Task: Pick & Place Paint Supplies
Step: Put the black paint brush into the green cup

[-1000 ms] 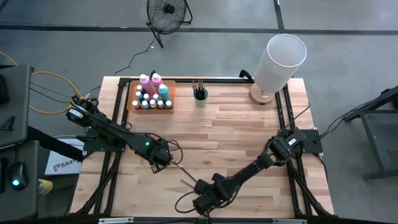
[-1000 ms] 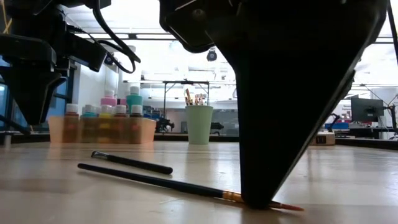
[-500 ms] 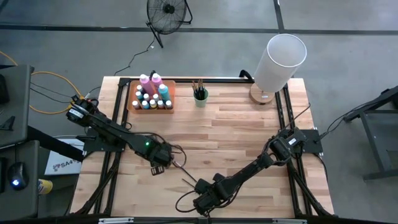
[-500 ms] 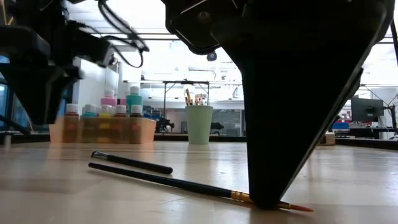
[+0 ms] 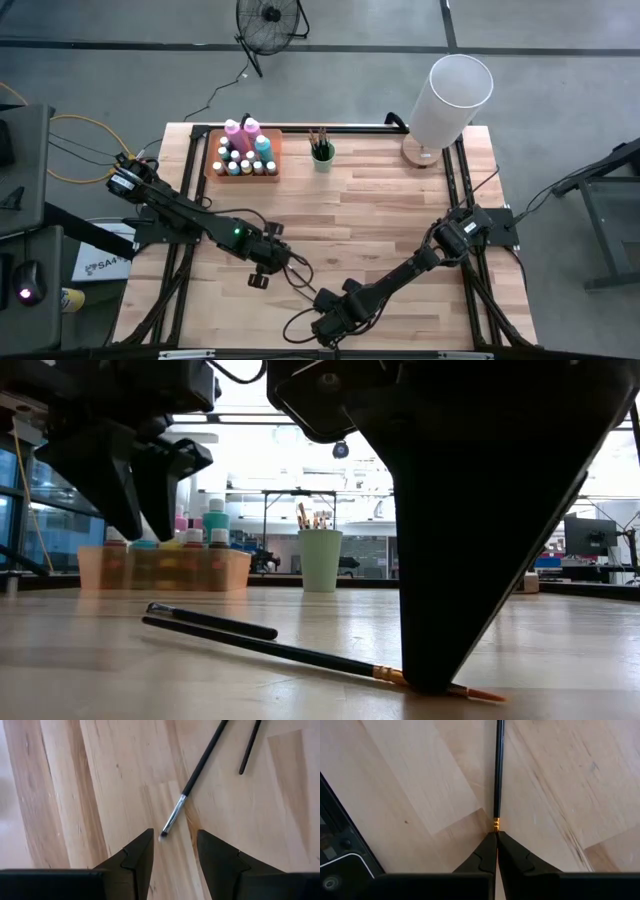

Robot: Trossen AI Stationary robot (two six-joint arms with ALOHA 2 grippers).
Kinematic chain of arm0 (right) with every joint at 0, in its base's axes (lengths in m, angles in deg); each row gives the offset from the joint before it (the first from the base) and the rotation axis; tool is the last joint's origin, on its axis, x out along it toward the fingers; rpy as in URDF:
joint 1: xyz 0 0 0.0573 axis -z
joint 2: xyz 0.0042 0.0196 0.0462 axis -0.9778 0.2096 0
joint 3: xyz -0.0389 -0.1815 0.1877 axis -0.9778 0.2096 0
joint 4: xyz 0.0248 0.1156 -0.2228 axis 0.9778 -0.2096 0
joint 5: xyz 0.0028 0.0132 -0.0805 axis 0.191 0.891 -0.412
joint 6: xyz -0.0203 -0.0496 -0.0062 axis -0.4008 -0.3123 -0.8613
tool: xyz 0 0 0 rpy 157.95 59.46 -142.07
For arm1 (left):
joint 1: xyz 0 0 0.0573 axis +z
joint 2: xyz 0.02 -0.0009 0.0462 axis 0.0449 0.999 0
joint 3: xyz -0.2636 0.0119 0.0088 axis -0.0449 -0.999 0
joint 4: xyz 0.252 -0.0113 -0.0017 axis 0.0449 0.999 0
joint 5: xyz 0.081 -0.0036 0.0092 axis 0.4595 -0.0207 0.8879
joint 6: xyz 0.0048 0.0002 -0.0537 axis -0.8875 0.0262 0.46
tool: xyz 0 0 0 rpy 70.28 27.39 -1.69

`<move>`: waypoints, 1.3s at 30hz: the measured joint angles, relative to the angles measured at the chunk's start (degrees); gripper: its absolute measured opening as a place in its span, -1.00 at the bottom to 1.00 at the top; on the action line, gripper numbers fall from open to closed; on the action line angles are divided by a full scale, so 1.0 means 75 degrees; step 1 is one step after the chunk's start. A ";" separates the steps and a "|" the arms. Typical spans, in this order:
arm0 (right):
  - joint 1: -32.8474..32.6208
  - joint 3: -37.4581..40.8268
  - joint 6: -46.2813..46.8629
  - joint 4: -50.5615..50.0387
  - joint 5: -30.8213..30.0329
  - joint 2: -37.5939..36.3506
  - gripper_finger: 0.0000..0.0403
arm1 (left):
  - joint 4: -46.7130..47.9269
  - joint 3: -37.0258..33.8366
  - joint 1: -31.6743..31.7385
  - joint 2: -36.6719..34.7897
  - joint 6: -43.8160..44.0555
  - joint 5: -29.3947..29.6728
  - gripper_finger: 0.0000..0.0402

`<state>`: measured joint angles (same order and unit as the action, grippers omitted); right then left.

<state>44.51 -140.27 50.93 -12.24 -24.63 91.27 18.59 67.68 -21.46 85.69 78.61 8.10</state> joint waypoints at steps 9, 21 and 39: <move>0.0043 0.0121 0.0198 0.0246 -0.0151 0.0052 -0.98 | -0.0481 0.0000 0.0000 0.0007 -0.1123 -0.0485 -0.28; 0.0089 0.0144 0.0208 0.0261 -0.0058 0.0052 -0.98 | -0.1690 0.0000 -0.0491 0.1103 -0.2698 -0.1068 -0.27; 0.0093 0.0144 0.0286 0.0278 -0.0046 0.0052 -0.98 | -0.1897 0.1146 -0.0638 0.2419 -0.3359 -0.0528 -0.27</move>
<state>45.21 -139.19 53.07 -10.16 -24.98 91.65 4.37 76.27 -26.24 103.83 53.42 4.14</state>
